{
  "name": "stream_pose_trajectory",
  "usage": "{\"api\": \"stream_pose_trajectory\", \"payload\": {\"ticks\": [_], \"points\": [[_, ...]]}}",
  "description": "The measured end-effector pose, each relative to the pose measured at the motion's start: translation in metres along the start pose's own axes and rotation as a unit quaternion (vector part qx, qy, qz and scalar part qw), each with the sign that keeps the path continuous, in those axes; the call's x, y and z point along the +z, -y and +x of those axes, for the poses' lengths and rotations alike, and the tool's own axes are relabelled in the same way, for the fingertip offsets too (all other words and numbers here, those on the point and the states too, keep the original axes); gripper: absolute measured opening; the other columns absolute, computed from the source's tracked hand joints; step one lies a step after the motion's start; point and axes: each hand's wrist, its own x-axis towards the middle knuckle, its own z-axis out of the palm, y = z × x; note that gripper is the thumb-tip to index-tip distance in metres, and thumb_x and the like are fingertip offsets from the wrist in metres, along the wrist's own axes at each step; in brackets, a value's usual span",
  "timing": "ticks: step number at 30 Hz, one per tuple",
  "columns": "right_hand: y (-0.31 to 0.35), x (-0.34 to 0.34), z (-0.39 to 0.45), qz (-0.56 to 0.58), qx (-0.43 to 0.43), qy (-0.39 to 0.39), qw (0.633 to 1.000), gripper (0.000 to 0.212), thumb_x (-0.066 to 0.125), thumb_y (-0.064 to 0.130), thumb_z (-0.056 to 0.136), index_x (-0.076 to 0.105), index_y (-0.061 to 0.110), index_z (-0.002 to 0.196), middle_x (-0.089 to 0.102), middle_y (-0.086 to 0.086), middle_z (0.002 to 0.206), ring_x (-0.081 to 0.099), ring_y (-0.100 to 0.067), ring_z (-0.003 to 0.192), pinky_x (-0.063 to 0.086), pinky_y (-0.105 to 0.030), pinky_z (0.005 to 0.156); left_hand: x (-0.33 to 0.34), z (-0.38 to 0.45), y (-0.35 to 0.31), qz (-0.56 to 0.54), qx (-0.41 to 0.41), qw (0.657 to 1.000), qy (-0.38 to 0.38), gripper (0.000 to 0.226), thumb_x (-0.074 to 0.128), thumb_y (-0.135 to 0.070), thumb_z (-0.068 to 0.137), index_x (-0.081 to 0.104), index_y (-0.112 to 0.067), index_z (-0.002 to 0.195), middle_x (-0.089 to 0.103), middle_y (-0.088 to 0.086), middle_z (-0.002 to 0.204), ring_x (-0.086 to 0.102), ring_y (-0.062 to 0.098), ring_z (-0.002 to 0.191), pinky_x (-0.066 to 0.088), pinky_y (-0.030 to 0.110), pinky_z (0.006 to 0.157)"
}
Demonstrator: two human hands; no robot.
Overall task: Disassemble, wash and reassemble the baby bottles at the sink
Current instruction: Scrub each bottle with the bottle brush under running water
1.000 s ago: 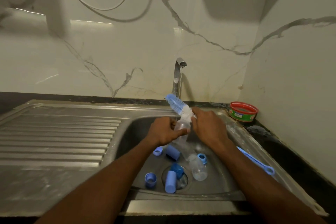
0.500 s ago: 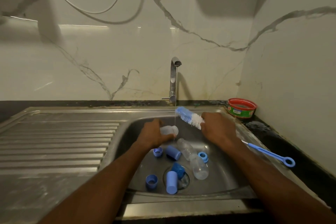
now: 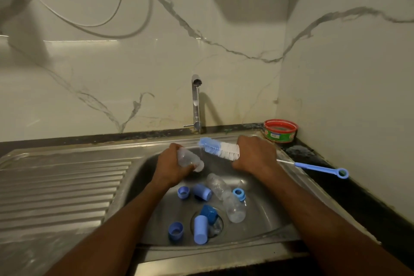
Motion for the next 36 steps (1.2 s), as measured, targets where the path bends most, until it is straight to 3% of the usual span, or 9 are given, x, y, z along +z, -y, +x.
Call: {"api": "stream_pose_trajectory", "payload": {"ticks": [4,8,14,19,26,29,32,36], "points": [[-0.008,-0.002,0.000,0.003,-0.026,-0.019,0.999,0.055,0.076,0.049,0.073,0.053,0.035,0.121,0.067,0.003,0.111,0.064,-0.021,0.102,0.052,-0.035,0.073,-0.011,0.005,-0.003,-0.108,-0.074,0.989,-0.064,0.062,0.084,-0.033,0.081,0.050,-0.021,0.131,0.060,0.010,0.129,0.059,0.024,0.113,0.050,0.032,0.087],[-0.016,-0.008,0.001,0.035,-0.050,-0.074,0.995,0.058,0.067,0.071,0.076,0.060,0.038,0.124,0.072,0.008,0.111,0.067,-0.017,0.101,0.056,-0.035,0.077,-0.017,0.006,-0.006,-0.148,-0.045,0.986,-0.069,0.053,0.079,-0.033,0.087,0.057,-0.023,0.134,0.063,0.005,0.131,0.056,0.013,0.106,0.044,0.015,0.074],[-0.022,-0.014,0.000,0.045,-0.069,-0.064,0.995,0.062,0.061,0.076,0.077,0.060,0.038,0.126,0.072,0.010,0.110,0.068,-0.016,0.097,0.055,-0.032,0.076,-0.017,0.006,-0.013,-0.215,-0.014,0.975,-0.044,0.055,0.078,-0.033,0.087,0.053,-0.023,0.135,0.061,-0.006,0.121,0.062,0.002,0.097,0.051,0.008,0.065],[-0.024,-0.017,0.002,0.043,0.003,-0.077,0.996,0.052,0.064,0.071,0.075,0.066,0.033,0.109,0.071,0.008,0.092,0.066,-0.015,0.080,0.059,-0.036,0.071,-0.017,0.012,-0.007,-0.274,-0.038,0.959,-0.061,0.052,0.078,-0.039,0.086,0.056,-0.022,0.130,0.067,-0.001,0.119,0.067,0.016,0.106,0.057,0.027,0.084],[-0.028,-0.012,0.004,0.012,0.005,-0.058,0.998,0.044,0.073,0.056,0.073,0.067,0.035,0.111,0.070,0.008,0.088,0.064,-0.014,0.078,0.044,-0.026,0.058,-0.014,0.014,-0.007,-0.298,-0.032,0.953,-0.042,0.065,0.072,-0.044,0.090,0.047,-0.026,0.147,0.056,0.000,0.138,0.060,0.016,0.116,0.056,0.022,0.081],[-0.029,-0.013,0.006,0.006,0.015,-0.055,0.998,0.041,0.073,0.051,0.074,0.067,0.033,0.110,0.066,0.007,0.082,0.063,-0.015,0.075,0.046,-0.026,0.059,-0.013,0.017,-0.007,-0.318,-0.053,0.945,-0.052,0.071,0.072,-0.043,0.090,0.041,-0.026,0.152,0.054,0.003,0.142,0.059,0.021,0.120,0.058,0.034,0.092],[-0.030,-0.013,0.007,-0.004,0.029,-0.063,0.998,0.039,0.073,0.050,0.074,0.067,0.031,0.108,0.063,0.008,0.080,0.060,-0.014,0.072,0.044,-0.026,0.058,-0.012,0.018,-0.005,-0.328,-0.074,0.939,-0.071,0.067,0.071,-0.045,0.091,0.043,-0.026,0.149,0.057,0.003,0.138,0.061,0.021,0.117,0.056,0.045,0.098],[-0.029,-0.009,0.008,-0.005,0.026,-0.060,0.998,0.039,0.073,0.050,0.073,0.067,0.032,0.107,0.065,0.009,0.082,0.059,-0.013,0.072,0.041,-0.024,0.054,-0.011,0.021,-0.002,-0.352,-0.070,0.931,-0.064,0.068,0.074,-0.059,0.079,0.055,-0.024,0.134,0.066,0.002,0.125,0.066,0.019,0.111,0.058,0.047,0.095]]}}
